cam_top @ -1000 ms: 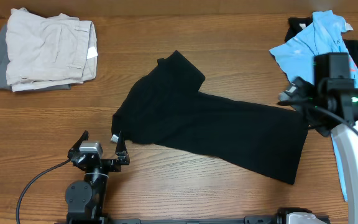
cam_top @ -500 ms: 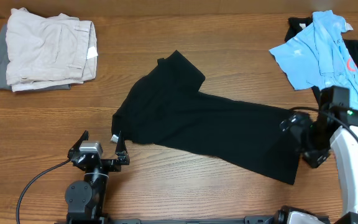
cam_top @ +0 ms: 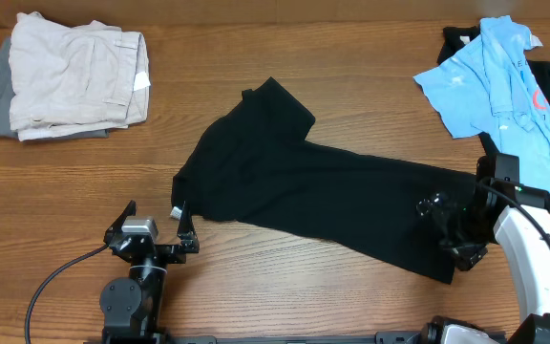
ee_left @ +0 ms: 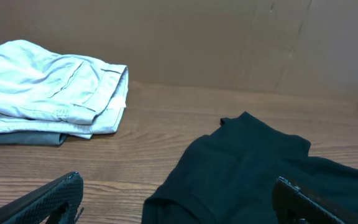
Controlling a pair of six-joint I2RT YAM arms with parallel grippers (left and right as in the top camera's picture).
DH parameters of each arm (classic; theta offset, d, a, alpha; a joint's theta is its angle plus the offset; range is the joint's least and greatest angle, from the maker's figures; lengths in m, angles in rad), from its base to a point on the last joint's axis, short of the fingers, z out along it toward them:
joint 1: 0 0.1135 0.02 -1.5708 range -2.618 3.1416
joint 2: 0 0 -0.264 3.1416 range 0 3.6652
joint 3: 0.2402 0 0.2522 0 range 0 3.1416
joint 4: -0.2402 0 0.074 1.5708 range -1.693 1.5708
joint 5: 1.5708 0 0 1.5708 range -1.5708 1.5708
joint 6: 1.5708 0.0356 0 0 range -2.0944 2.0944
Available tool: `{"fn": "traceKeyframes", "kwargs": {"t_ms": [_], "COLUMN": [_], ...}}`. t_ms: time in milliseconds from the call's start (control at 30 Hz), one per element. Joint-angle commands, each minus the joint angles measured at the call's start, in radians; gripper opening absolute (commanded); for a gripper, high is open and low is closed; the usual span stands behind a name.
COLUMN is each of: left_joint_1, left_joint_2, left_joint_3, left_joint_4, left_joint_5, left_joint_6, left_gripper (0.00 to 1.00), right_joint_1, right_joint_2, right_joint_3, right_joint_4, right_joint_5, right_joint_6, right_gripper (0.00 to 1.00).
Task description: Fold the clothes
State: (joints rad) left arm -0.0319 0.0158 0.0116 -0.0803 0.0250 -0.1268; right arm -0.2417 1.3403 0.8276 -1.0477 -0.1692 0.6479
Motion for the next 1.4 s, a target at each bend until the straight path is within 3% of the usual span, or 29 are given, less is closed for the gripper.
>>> {"fn": "traceKeyframes", "kwargs": {"t_ms": [0, 167, 333, 467, 667, 967, 1067, 1133, 1367], "left_joint_1": [0.005, 0.005, 0.005, 0.005, 0.005, 0.005, 0.005, 0.005, 0.005], "left_joint_2": [-0.011, -0.011, -0.011, -0.011, -0.011, -0.011, -0.011, -0.011, -0.011], "left_joint_3": [-0.006, -0.006, -0.006, -0.006, -0.006, -0.006, -0.006, -0.006, -0.006], "left_joint_4": [0.003, 0.003, 0.003, 0.003, 0.003, 0.003, 0.003, 0.003, 0.003], "left_joint_5": [-0.006, -0.006, -0.006, -0.006, -0.006, -0.006, -0.006, -0.006, -0.006], "left_joint_6": [0.015, 0.015, 0.015, 0.015, 0.015, 0.015, 0.015, 0.015, 0.015], "left_gripper": [1.00, 1.00, 1.00, 1.00, 1.00, 1.00, 1.00, 1.00, 1.00], "right_joint_1": [0.000, -0.001, -0.001, -0.001, -0.009, -0.044, -0.044, -0.044, -0.044], "right_joint_2": [-0.005, -0.005, 0.028, 0.093, 0.216, 0.301, 0.313, 0.321, 0.378], "right_joint_3": [0.073, 0.077, 0.077, 0.077, 0.077, 0.077, 0.077, 0.077, 0.077], "right_joint_4": [0.063, 0.289, 0.468, 0.531, 0.561, 0.571, 0.590, 0.597, 0.616], "right_joint_5": [-0.005, 0.136, 0.204, 0.242, 0.391, 0.379, 0.351, 0.323, 0.318], "right_joint_6": [-0.037, -0.058, -0.173, -0.233, -0.282, -0.281, -0.287, -0.286, -0.285], "right_gripper": [1.00, 1.00, 1.00, 1.00, 1.00, 0.99, 0.91, 0.79, 0.76]}}
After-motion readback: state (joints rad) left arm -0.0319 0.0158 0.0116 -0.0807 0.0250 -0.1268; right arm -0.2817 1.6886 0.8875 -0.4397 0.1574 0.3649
